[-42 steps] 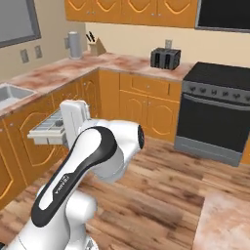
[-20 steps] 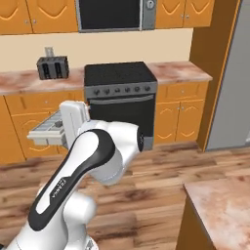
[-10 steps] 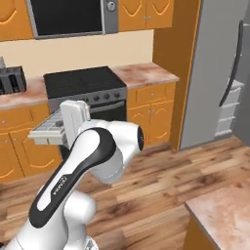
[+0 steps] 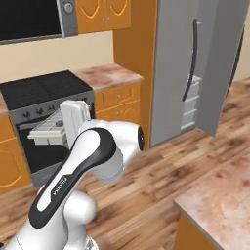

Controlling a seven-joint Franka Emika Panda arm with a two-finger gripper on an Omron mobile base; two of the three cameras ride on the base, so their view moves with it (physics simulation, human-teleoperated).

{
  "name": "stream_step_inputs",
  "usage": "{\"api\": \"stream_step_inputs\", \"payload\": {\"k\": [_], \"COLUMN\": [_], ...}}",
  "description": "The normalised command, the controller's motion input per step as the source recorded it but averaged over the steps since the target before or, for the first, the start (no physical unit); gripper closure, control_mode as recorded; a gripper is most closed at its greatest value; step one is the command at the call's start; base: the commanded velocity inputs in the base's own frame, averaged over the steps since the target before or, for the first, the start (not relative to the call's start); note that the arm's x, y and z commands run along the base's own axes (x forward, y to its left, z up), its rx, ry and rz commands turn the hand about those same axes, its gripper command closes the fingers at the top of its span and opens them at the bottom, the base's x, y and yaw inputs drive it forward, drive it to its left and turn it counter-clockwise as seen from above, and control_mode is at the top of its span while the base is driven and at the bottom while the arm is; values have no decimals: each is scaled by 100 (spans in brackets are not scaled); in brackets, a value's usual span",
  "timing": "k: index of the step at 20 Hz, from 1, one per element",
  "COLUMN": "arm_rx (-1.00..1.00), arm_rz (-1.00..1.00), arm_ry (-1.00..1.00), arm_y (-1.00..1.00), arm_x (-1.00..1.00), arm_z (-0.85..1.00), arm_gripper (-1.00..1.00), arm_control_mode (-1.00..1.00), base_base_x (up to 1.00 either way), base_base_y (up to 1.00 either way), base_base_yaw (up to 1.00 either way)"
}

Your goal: The ice cube tray has been filled with water. Take the tray and place it in the freezer to make ice. Close the freezer door after placing the tray.

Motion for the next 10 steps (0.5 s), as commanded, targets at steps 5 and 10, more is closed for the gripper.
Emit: {"api": "stream_step_inputs", "payload": {"k": [5, 10], "arm_rx": [0, 0], "arm_rz": [0, 0], "arm_ry": [0, 0], "arm_y": [0, 0], "arm_x": [0, 0], "arm_z": [0, 0], "arm_gripper": [100, 100], "arm_control_mode": [100, 100], "base_base_x": [68, 82], "base_base_y": [14, 11], "base_base_yaw": [-36, -35]}}
